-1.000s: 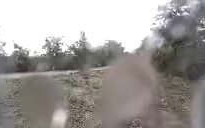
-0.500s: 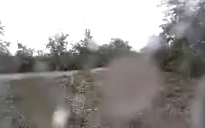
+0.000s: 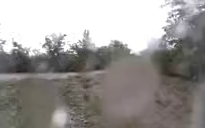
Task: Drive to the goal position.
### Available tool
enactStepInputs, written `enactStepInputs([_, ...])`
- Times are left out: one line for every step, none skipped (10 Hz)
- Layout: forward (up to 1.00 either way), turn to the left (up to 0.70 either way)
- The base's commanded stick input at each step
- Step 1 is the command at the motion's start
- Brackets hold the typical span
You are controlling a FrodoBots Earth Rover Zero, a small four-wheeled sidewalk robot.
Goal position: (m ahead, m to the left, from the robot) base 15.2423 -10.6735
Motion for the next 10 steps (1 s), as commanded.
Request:
enactStepInputs([0.85,0.25])
enactStepInputs([0.85,0.34])
enactStepInputs([0.85,0.31])
enactStepInputs([0.85,0.08])
enactStepInputs([0.85,0.0])
enactStepInputs([0.85,0.0])
enactStepInputs([0.85,0.0])
enactStepInputs([0.85,0.0])
enactStepInputs([0.85,0.0])
enactStepInputs([0.85,0.0])
